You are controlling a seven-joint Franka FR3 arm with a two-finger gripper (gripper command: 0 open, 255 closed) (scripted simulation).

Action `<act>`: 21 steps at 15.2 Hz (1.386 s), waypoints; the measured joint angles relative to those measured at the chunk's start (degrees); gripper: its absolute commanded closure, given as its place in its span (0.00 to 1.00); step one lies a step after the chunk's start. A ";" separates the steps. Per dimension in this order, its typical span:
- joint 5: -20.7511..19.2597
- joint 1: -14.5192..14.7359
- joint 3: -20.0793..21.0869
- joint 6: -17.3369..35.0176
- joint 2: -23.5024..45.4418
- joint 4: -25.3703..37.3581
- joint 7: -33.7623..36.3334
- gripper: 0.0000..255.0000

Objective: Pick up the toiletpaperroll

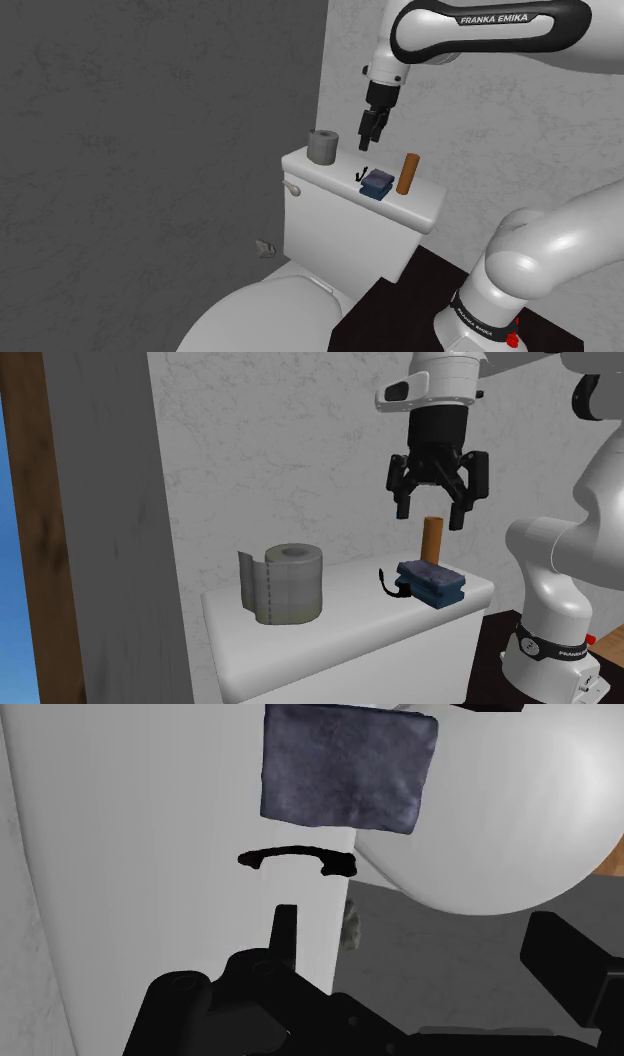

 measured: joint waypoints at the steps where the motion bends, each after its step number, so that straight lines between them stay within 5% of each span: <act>1: -0.26 -0.07 -0.26 0.71 2.10 1.33 -0.71 0.00; 17: -2.47 -0.61 -1.94 2.31 38.71 35.65 -9.30 0.00; 21: -2.51 -0.74 -2.01 3.97 41.32 36.55 -9.88 0.00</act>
